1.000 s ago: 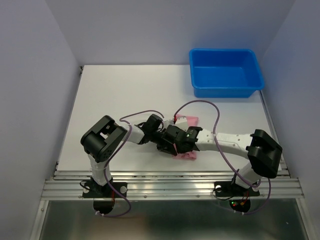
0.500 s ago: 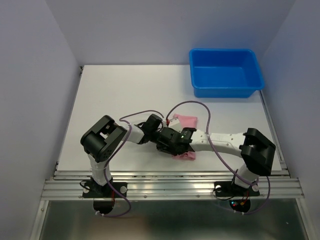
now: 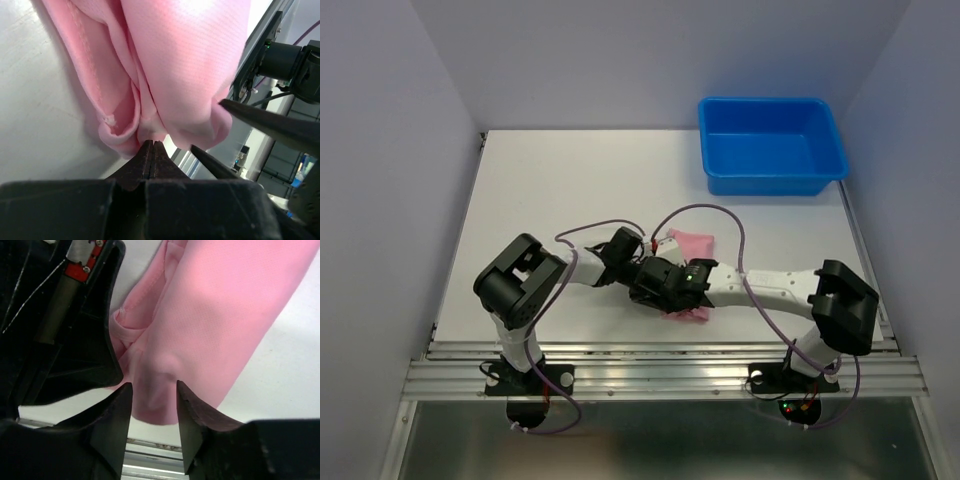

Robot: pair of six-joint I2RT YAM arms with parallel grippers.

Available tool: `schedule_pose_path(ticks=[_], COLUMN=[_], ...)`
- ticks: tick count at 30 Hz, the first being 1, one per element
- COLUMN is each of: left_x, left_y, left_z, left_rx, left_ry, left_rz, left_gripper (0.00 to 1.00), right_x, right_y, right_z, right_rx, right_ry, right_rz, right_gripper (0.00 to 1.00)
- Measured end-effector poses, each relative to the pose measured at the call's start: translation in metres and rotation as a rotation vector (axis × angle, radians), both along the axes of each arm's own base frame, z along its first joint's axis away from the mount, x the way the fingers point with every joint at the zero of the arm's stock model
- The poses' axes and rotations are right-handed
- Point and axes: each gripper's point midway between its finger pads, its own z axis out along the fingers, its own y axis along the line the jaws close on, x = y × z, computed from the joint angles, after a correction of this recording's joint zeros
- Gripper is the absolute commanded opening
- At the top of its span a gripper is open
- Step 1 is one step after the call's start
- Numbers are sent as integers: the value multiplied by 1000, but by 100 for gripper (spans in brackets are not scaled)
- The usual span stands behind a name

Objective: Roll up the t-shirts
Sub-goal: Roll the T-shirt to the center of the board.

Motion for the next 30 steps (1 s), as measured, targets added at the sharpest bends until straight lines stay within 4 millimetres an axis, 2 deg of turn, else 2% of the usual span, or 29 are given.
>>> schedule_pose_path(ticks=[3,8,10,13,15,17,18,20,21,25,28,29,30], left_x=[1,4,8,21,34,50,57,74,87,121,141,143,144], left_y=[1,1,0,-5,-9,-12,-14,-20,-24,-33,-36,-35,-33], left_z=[7,25,36,57,68,78,83,91,95,96,86,82,76], left_rx=[3,1,-3,-10,-12,-10,-11,-7,1,39,81,93,114], left_ry=[-14,-50,-78,-131,-163,-191,-204,-231,-247,-282,-292,-289,-280], left_rz=[-7,-18,-20,-11,11,45,62,100,130,204,252,260,271], left_gripper=[0,0,0,0,6,21,33,39,48,50,49,45,27], right_x=[-2,0,7,19,26,29,28,28,29,36,41,43,43], right_y=[-3,-13,-28,-56,-77,-93,-95,-96,-96,-99,-104,-103,-101], right_z=[16,56,67,72,67,60,56,49,45,28,19,18,16], right_rx=[65,239,314,376,402,408,409,413,414,457,474,481,488], right_ry=[-25,-84,-109,-127,-131,-126,-117,-101,-90,-54,-37,-34,-24], right_rz=[-17,-88,-166,-293,-387,-458,-474,-492,-500,-542,-573,-574,-567], right_gripper=[49,50,52,55,56,56,56,56,56,56,53,52,47])
